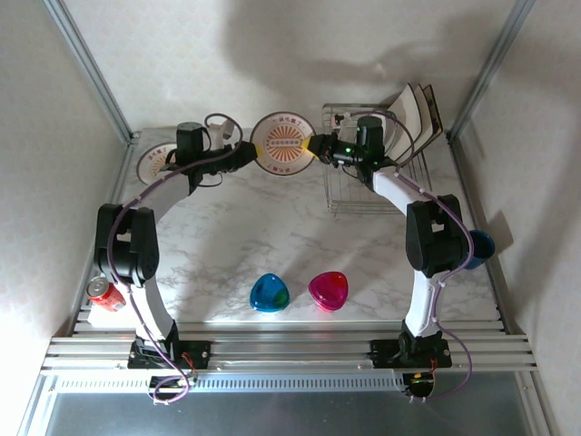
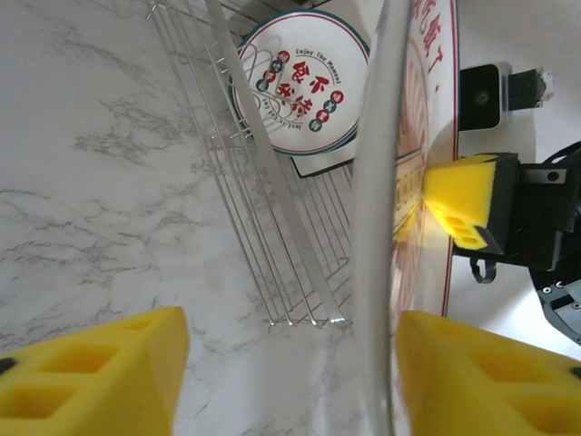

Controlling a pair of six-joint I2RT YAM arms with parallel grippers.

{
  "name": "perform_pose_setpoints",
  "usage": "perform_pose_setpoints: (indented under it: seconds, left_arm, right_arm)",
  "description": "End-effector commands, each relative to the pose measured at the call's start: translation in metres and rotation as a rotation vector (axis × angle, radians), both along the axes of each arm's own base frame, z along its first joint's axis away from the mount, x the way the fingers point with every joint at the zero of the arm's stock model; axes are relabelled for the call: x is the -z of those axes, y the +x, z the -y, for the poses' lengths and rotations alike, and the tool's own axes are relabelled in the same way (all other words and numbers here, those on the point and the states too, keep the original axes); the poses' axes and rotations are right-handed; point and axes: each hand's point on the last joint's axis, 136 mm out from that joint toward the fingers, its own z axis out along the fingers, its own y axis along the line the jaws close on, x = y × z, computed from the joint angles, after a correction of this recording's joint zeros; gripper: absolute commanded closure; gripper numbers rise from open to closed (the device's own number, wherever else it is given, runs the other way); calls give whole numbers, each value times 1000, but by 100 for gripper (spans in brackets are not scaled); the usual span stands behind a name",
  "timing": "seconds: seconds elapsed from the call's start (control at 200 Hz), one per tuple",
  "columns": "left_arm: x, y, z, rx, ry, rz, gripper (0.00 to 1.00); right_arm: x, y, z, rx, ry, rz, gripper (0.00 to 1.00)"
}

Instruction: Unload the plates from the dish rack

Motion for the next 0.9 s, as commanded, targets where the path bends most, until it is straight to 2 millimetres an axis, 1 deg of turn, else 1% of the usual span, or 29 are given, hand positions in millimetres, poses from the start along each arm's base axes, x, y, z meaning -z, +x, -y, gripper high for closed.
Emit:
perform_pose_setpoints:
  seconds: [0.0, 0.03, 0.285, 0.471, 0.551, 0.686, 0.751, 0.756, 0.766, 0.781, 0.786, 0.806, 0.811, 0.816, 0.821, 0.826, 0.831, 0.896]
  left_arm:
    - [-6, 1, 7, 30, -17, 31, 47]
    - [-6, 1, 7, 30, -18, 31, 51]
    - [-7, 3, 8, 30, -22, 31, 72]
    - [-9, 4, 8, 26, -24, 32, 79]
    - [-9, 4, 7, 25, -24, 32, 85]
    - [-11, 3, 7, 24, -23, 36, 100]
    - [-12, 3, 7, 20, -22, 36, 100]
    - [-12, 3, 7, 19, -22, 35, 100]
    - [-12, 3, 7, 18, -21, 36, 100]
    - [-12, 3, 7, 18, -22, 36, 100]
    - [-12, 3, 6, 17, -22, 37, 100]
    - [-13, 3, 7, 16, -22, 38, 100]
    - [-13, 3, 7, 16, -22, 38, 100]
    - [-13, 3, 7, 15, -22, 37, 100]
    - [-12, 3, 6, 13, -22, 35, 100]
    - [-12, 3, 6, 13, -21, 35, 100]
    - [-13, 3, 6, 12, -21, 36, 100]
    - [-16, 4, 6, 5, -26, 42, 100]
  right_arm:
    - [-19, -2, -11, -41, 30, 54, 100]
    - [-19, -2, -12, -43, 30, 56, 100]
    - [-13, -6, -20, -63, 22, 44, 100]
    - [-11, -8, -28, -78, 22, 41, 100]
    - [-11, -9, -30, -81, 22, 41, 100]
    - [-12, -9, -29, -81, 20, 42, 100]
    - [-11, -9, -29, -79, 13, 39, 100]
    - [-10, -9, -29, -79, 11, 38, 96]
    - [-11, -9, -29, -77, 10, 38, 92]
    - [-10, -9, -28, -77, 6, 37, 87]
    - [-10, -9, -28, -77, 6, 37, 87]
    - [-9, -10, -28, -77, -1, 32, 78]
    - [-9, -10, -28, -77, -1, 32, 78]
    - [-7, -10, -28, -77, -4, 29, 74]
    - [-7, -10, -28, -77, -5, 31, 72]
    - [-7, -10, -28, -77, -5, 31, 72]
    - [-7, -10, -28, -76, -8, 31, 67]
    - [-7, -11, -26, -73, -27, 34, 38]
